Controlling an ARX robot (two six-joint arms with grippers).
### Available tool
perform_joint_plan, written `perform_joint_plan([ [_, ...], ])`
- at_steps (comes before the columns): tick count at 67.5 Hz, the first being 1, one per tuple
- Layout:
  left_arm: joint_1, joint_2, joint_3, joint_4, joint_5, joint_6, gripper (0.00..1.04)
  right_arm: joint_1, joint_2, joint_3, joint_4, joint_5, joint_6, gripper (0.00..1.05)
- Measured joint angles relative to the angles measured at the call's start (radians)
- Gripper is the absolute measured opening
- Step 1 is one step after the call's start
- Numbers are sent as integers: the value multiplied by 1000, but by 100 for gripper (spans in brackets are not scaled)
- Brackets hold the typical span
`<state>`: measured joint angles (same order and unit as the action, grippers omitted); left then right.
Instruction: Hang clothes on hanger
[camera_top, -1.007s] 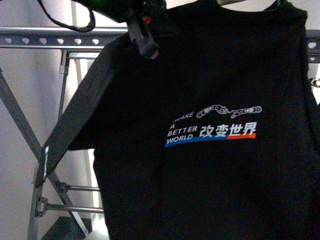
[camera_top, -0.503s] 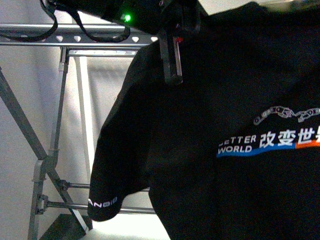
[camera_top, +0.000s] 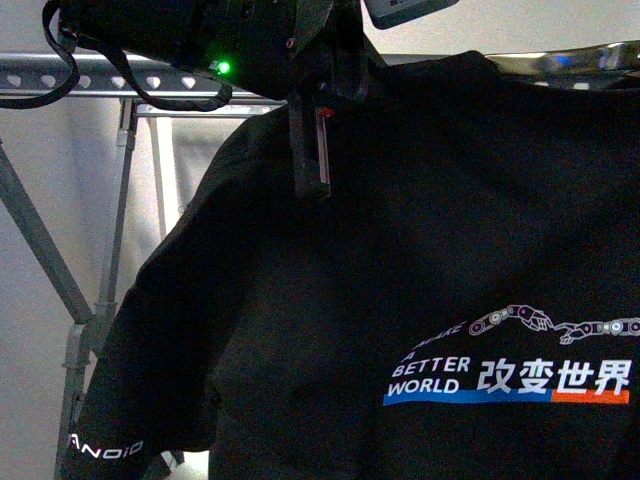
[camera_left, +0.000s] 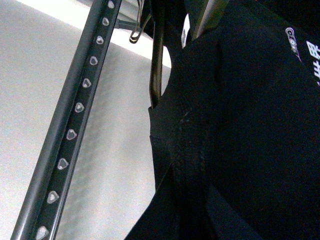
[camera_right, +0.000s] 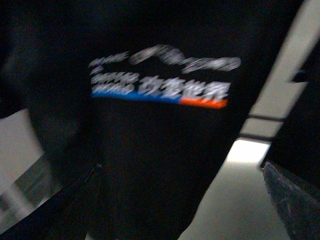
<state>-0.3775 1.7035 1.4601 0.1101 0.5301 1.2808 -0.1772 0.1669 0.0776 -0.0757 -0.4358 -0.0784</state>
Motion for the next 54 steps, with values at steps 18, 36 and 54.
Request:
perform_joint_plan([
  [18,0,-1,0,0,3,0,4,-385,737,435,404,-488,-298,97],
  [36,-4,-2,0,0,4,0,4,-291,1072,802,337,-453,-850,97],
  [54,-1,-2,0,0,2,0,4,-210,1188,1012,123,-394,-1464,97],
])
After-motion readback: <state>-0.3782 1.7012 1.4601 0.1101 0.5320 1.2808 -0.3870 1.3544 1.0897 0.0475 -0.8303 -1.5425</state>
